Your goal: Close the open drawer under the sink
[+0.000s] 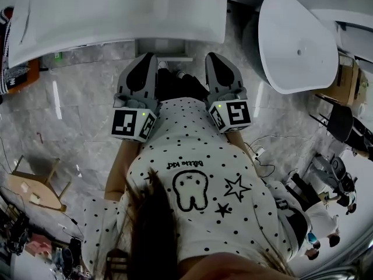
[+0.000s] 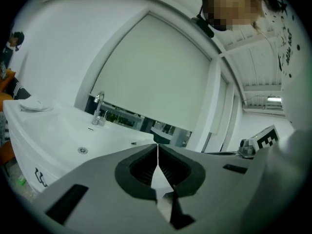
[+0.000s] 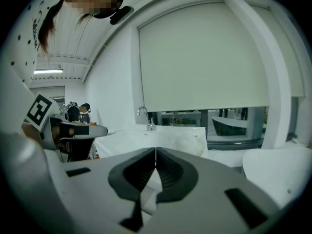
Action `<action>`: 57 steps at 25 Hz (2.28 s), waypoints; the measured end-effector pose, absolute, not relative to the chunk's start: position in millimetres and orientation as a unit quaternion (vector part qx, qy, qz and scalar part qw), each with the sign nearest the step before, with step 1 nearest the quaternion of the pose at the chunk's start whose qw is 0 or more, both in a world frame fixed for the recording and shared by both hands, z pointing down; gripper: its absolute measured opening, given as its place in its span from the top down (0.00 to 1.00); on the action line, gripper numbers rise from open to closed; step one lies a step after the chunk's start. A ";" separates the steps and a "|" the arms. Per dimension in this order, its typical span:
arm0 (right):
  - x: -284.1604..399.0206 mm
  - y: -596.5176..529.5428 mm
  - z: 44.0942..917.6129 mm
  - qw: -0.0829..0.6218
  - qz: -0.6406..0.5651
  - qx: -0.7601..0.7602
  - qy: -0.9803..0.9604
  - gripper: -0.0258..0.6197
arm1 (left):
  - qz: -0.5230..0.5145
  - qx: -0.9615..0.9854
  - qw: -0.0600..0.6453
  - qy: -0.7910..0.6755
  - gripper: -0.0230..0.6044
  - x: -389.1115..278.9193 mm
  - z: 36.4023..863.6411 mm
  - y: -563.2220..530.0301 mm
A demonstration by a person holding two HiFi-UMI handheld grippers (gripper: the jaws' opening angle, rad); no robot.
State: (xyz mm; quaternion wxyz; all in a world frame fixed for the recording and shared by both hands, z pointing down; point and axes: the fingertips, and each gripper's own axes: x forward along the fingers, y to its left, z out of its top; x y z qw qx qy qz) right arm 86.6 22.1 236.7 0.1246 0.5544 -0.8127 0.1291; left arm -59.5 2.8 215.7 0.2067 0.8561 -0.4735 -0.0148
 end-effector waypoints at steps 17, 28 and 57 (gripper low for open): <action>101.7 -4.7 237.8 0.130 0.132 0.538 -0.822 0.94 | 0.010 0.827 0.193 -0.527 0.94 -88.7 222.7 -24.4; 107.9 -12.9 236.5 0.131 0.128 0.508 -0.841 0.94 | 0.023 0.804 0.197 -0.561 0.95 -81.9 226.2 -22.6; 128.9 2.0 245.6 0.150 0.142 0.510 -0.835 0.94 | 0.245 0.763 0.289 -0.523 0.95 -88.6 410.7 34.2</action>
